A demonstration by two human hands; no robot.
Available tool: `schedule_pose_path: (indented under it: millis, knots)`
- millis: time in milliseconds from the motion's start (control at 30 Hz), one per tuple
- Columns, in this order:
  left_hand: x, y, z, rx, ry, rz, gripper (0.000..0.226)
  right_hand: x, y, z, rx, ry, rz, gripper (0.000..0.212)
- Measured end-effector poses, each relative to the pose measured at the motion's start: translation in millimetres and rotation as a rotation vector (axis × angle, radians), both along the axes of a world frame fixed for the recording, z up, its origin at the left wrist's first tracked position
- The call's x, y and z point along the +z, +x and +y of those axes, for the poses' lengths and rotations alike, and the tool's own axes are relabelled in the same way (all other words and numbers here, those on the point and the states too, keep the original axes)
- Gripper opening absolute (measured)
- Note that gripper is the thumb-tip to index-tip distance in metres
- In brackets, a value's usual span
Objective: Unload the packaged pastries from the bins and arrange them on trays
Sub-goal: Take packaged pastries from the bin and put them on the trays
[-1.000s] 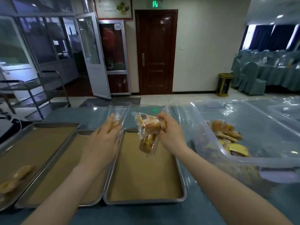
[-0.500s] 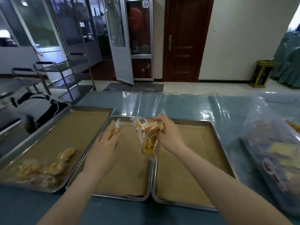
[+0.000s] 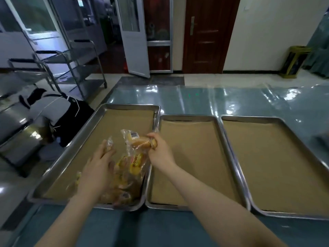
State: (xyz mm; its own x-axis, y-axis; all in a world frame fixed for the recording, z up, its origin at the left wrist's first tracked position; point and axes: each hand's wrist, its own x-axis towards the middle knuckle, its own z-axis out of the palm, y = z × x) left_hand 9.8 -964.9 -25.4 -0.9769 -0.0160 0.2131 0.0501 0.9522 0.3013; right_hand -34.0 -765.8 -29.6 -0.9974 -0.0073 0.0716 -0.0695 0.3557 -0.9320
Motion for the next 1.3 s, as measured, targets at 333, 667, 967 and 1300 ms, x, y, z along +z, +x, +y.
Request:
schedule_pose_path:
  millis: [333, 667, 967, 1300]
  knots:
    - [-50, -24, -80, -0.042, -0.028, -0.117, 0.045, -91, -2, -85, 0.14, 0.477, -0.041, 0.051]
    - [-48, -26, -64, -0.014, 0.104, -0.161, 0.051, -81, -9, -69, 0.421, 0.601, -0.187, 0.116]
    - [2, -22, 54, -0.242, -0.096, 0.023, 0.06, -1, 18, 34, 0.314, 0.511, 0.004, 0.081]
    - [36, 17, 251, -0.382, -0.145, 0.153, 0.064, 45, 81, 256, 0.174, 0.626, 0.103, 0.071]
